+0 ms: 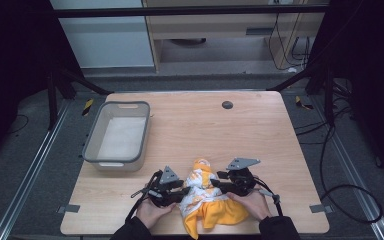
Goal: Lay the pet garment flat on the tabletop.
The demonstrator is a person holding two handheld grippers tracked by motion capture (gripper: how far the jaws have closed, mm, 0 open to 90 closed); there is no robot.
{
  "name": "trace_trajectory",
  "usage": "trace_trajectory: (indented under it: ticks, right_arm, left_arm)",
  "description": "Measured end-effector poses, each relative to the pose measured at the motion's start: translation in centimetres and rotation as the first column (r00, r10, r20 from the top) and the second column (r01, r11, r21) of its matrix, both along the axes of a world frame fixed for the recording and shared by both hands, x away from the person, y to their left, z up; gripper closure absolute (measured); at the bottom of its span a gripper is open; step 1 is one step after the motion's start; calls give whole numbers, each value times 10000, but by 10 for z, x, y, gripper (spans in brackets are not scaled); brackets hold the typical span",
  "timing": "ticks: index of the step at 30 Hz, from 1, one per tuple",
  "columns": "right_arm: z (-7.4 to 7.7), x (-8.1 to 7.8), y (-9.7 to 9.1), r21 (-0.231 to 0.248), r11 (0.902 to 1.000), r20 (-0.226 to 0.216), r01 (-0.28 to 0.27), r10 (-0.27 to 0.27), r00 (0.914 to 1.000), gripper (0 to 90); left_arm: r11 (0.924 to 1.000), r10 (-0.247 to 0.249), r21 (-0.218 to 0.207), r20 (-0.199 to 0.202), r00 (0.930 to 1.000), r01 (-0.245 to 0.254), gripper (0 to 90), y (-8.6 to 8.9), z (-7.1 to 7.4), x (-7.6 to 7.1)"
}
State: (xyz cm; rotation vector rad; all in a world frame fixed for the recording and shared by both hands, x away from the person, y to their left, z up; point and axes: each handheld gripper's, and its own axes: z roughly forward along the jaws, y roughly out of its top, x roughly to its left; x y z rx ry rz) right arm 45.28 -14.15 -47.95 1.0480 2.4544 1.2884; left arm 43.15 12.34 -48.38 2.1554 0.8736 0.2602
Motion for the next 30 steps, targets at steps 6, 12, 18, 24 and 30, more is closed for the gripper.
trace_trajectory:
  ticks: [6,12,18,24,30]
  right_arm:
    - [-2,0,2,-35,9994,-126,-333,332,9994,673]
    - [-1,0,1,-80,9992,-284,-385,383,9989,812]
    - [3,-1,-1,-25,9993,-310,-378,377,9988,864]
    - [15,1,-8,328,9994,224,54,-62,9997,864]
    - [30,11,-8,512,9974,909,503,-548,9943,865]
  left_arm:
    - [9999,-127,-36,-347,9993,126,783,-4,-2,1]
    - [9999,-107,-52,-499,9987,104,880,-7,-2,2]
    - [9995,-112,-291,-489,9987,98,890,-5,5,2]
    - [9978,-162,-636,21,9999,163,892,-1,32,8]
    - [9990,-4,-455,579,9983,30,892,-7,51,21]
